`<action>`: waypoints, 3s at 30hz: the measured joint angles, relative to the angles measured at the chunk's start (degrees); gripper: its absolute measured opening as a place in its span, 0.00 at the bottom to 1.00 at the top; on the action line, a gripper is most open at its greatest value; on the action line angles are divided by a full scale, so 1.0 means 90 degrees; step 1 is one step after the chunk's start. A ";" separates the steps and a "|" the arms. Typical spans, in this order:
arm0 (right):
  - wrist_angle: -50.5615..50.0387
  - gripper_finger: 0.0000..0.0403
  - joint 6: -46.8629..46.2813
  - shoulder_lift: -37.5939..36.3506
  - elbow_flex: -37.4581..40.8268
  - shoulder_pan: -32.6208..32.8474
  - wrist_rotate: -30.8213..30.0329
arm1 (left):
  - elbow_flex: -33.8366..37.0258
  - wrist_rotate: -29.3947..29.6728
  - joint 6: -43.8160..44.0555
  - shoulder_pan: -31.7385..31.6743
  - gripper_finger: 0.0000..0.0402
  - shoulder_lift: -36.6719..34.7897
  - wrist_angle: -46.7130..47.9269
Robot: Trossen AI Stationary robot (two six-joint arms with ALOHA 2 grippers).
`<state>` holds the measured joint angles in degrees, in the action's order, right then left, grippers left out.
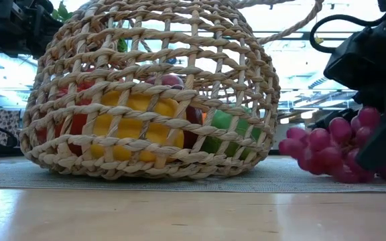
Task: Build produce basket
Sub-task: Put the grapes into the basket, then return to Home Position
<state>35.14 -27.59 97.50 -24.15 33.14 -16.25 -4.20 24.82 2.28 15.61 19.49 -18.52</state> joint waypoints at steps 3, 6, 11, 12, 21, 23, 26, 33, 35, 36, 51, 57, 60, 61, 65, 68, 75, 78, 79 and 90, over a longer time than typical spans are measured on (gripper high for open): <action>-0.0053 0.54 -0.0134 -0.0212 0.0006 0.0001 0.0126 | 0.0001 0.0000 0.0000 0.0001 0.37 -0.0002 0.0000; -0.0044 0.51 -0.0131 -0.0553 0.0006 0.0001 0.0131 | 0.0001 -0.0001 0.0000 -0.0001 0.37 -0.0001 0.0000; -0.0074 0.49 -0.0124 -0.1160 0.0006 0.0004 0.0140 | 0.0001 -0.0002 0.0000 0.0001 0.38 -0.0002 0.0000; -0.0073 0.49 -0.0101 -0.1292 0.0006 0.0004 0.0137 | -0.0001 0.0000 0.0000 0.0001 0.38 -0.0002 -0.0002; 0.0980 0.48 0.0266 -0.2314 0.0006 0.0152 -0.0136 | 0.0001 0.0000 0.0000 0.0001 0.38 0.0000 0.0000; 0.1640 0.48 0.0402 -0.2335 -0.0003 0.0185 -0.0186 | 0.0000 -0.0001 0.0000 0.0000 0.38 -0.0002 -0.0002; 0.2417 0.48 0.0752 -0.2357 -0.0216 0.0231 -0.0043 | 0.0000 0.0000 0.0000 0.0001 0.38 -0.0001 -0.0002; 0.2713 0.48 0.1995 -0.2596 -0.1137 0.0305 -0.0063 | 0.0000 -0.0001 0.0000 0.0001 0.37 0.0000 -0.0002; 0.2706 0.48 0.2343 -0.2628 -0.1373 0.0283 -0.0223 | 0.0001 -0.0001 0.0000 0.0000 0.38 -0.0001 -0.0002; 0.2684 0.48 0.2553 -0.2630 -0.1496 0.0254 -0.0261 | 0.0001 -0.0001 0.0000 -0.0001 0.38 0.0000 -0.0002; -0.2243 0.48 0.3326 -0.2257 -0.4184 -0.1338 -0.1015 | 0.0001 0.0000 0.0000 0.0001 0.38 -0.0002 -0.0002; -0.3308 0.48 0.2405 -0.1616 -0.4704 -0.2396 0.0215 | 0.0001 -0.0001 0.0000 0.0001 0.37 -0.0002 -0.0002; -0.3921 0.48 0.2366 -0.1223 -0.5160 -0.2778 0.0498 | 0.0001 0.0000 0.0000 0.0001 0.37 -0.0002 0.0000; -0.4052 0.48 0.2391 -0.1086 -0.5306 -0.2871 0.0557 | 0.0001 0.0000 0.0000 0.0001 0.37 -0.0001 -0.0002; -0.4293 0.48 0.2450 -0.0407 -0.5677 -0.3250 0.1184 | 0.0001 -0.0002 0.0000 0.0001 0.38 -0.0001 -0.0001; -0.4332 0.48 0.2474 0.0095 -0.5804 -0.3475 0.1569 | 0.0001 -0.0002 0.0000 -0.0001 0.38 -0.0002 0.0002; -0.4342 0.51 0.2902 0.0635 -0.5956 -0.3857 0.2035 | 0.0001 -0.0001 0.0000 0.0001 0.37 -0.0002 0.0000; -0.4374 0.56 0.2913 0.0633 -0.5970 -0.3949 0.2128 | 0.0001 -0.0001 0.0000 0.0001 0.38 -0.0002 0.0000; -0.4415 0.58 0.2917 0.0632 -0.5971 -0.3962 0.2145 | 0.0001 0.0000 0.0000 0.0001 0.38 -0.0002 0.0000; -0.5309 0.78 0.3207 -0.0522 -0.5963 -0.3671 0.1427 | -0.0001 0.0000 0.0000 -0.0001 0.37 -0.0001 0.0000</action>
<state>-12.65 1.27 92.80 -77.82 0.10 -3.41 -4.20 24.82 2.28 15.59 19.47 -18.52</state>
